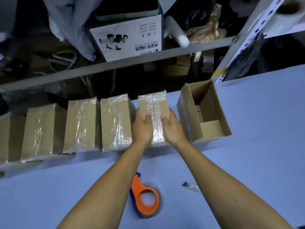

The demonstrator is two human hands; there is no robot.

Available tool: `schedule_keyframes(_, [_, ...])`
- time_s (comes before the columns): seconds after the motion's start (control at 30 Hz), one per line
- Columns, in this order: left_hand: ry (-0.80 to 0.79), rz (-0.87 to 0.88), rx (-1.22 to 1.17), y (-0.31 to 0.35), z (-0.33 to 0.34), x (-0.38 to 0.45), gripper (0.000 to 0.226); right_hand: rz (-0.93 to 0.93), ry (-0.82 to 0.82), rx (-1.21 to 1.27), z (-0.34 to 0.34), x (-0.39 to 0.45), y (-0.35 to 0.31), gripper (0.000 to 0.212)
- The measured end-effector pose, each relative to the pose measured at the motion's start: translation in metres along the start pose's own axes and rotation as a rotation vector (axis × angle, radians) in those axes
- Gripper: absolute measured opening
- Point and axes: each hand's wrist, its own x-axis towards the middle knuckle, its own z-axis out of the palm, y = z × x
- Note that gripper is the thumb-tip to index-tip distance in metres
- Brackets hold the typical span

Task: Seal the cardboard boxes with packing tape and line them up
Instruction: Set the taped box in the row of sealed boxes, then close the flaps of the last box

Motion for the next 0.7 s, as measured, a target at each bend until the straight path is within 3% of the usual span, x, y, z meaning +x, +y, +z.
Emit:
schedule_keyframes(0.17, [0.048,0.038,-0.002,0.003,0.004,0.012,0.029,-0.006,-0.007,-0.008,0.001,0.015,-0.004,0.044])
schedule_keyframes(0.3, [0.049,0.09,0.091,0.003,0.002,0.012,0.049,0.028,-0.027,-0.196,-0.003,0.013,-0.011,0.061])
schedule_keyframes(0.43, [0.016,0.24,0.326,0.024,-0.009,0.003,0.058,-0.194,0.049,-0.452,-0.022,-0.001,-0.037,0.059])
schedule_keyframes(0.53, [-0.029,0.519,0.634,0.044,-0.017,-0.008,0.055,-0.397,0.077,-0.634,-0.052,-0.021,-0.055,0.056])
schedule_keyframes(0.63, [-0.107,0.706,0.917,0.066,-0.015,-0.019,0.055,-0.598,0.212,-0.786,-0.092,-0.035,-0.057,0.049])
schedule_keyframes(0.7, [-0.154,0.767,0.964,0.077,-0.006,-0.028,0.057,-0.585,0.318,-0.864,-0.121,-0.042,-0.045,0.045])
